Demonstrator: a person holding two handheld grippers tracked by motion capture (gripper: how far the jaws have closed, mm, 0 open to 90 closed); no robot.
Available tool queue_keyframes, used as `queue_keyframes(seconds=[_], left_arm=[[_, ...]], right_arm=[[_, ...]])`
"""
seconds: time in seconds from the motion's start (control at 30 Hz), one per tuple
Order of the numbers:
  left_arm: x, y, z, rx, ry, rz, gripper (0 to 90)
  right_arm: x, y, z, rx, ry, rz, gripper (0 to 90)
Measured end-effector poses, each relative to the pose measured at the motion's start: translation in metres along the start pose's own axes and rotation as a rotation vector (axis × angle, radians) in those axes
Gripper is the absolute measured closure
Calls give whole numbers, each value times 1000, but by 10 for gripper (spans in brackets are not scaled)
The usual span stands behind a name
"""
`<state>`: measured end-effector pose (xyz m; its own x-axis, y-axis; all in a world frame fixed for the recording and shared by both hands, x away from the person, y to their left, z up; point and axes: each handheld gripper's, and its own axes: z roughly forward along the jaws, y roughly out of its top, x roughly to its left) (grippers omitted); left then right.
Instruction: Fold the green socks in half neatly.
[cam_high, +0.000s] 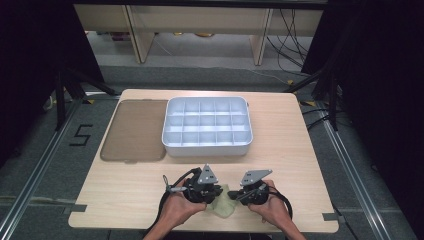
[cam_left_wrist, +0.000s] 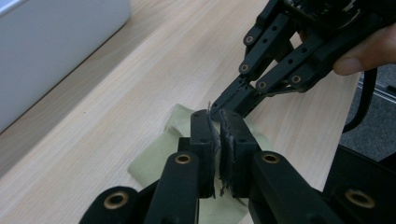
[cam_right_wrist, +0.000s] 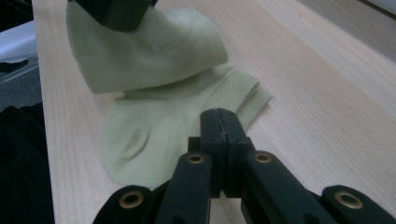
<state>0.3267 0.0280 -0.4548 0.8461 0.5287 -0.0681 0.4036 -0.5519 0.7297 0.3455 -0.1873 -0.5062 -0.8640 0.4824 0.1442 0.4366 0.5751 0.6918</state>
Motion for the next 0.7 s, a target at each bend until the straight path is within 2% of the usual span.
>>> queue_keyframes(seconds=[0.1, 0.13, 0.17, 0.2, 0.23, 0.27, 0.3, 0.33, 0.37, 0.43, 0.53, 0.57, 0.7], left_arm=[[-3, 1, 6, -4, -9, -13, 837], [-4, 2, 8, 2, -16, -9, 837], [-5, 2, 9, 12, -13, 12, 836], [-7, 1, 11, 17, -11, 2, 835], [-7, 1, 12, 23, -5, 22, 833], [-8, 1, 15, 20, -15, 5, 833], [-9, 1, 16, 23, -14, 15, 832], [-10, 1, 18, 24, -12, 7, 831], [-9, 1, 19, 31, -23, 24, 831], [-11, 2, 22, 26, -24, 17, 827], [-12, 3, 27, 27, -35, 13, 824], [-12, 3, 28, 29, -25, 9, 822], [-12, 3, 31, 31, -59, 7, 797]], right_arm=[[-2, 0, 0, -2, 13, 4, 900], [-2, -1, 0, -7, 11, 7, 900], [-3, -1, 1, -14, 21, -3, 899], [-3, -1, -1, -8, 19, 16, 891], [-4, -1, -1, -23, 9, 6, 887], [-5, -1, -3, -23, 11, 29, 887], [-6, -1, -5, -32, -1, 31, 887], [-8, 0, -8, -39, -19, 36, 887], [-10, 0, -13, -60, -30, 41, 887], [-14, 1, -20, -88, -49, 50, 887], [-19, -1, -25, -103, -62, 50, 883], [-20, -2, -28, -104, -72, 56, 882], [-24, -4, -34, -122, -90, 71, 881]])
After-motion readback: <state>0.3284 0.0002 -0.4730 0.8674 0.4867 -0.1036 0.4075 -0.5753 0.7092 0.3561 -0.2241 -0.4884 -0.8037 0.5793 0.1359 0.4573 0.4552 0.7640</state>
